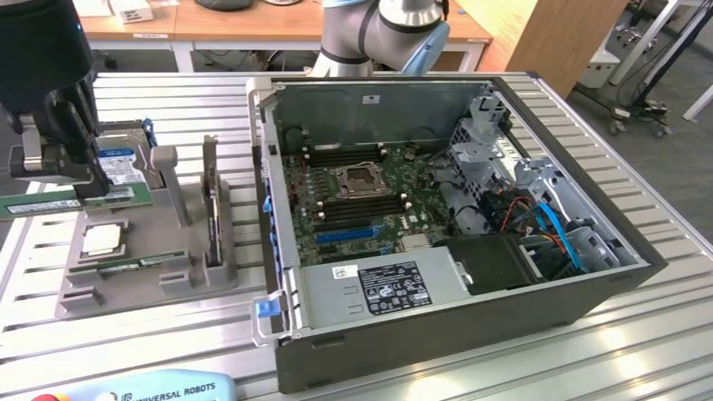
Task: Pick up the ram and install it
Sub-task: 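Pick up the ram and move it above insertion slot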
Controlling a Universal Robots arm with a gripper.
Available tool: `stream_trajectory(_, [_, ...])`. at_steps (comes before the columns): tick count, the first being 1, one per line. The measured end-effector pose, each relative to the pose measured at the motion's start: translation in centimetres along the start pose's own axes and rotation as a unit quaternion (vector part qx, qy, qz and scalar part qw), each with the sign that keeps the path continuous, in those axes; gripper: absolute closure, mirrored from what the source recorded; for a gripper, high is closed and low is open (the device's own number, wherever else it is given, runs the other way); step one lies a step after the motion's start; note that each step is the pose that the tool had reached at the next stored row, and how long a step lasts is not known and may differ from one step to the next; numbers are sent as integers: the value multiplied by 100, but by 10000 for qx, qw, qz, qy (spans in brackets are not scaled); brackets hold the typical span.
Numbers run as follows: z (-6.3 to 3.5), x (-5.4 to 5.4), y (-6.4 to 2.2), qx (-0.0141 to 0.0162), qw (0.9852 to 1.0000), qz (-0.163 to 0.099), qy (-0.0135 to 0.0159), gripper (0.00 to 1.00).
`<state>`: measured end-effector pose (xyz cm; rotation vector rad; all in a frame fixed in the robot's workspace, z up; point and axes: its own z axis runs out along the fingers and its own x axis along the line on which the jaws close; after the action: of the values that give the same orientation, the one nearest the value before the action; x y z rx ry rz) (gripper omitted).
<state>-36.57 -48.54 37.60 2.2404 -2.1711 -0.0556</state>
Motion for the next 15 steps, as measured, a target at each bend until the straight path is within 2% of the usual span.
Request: stream_trajectory(15, [-194, -2, 8, 0, 10000, 0, 0, 89])
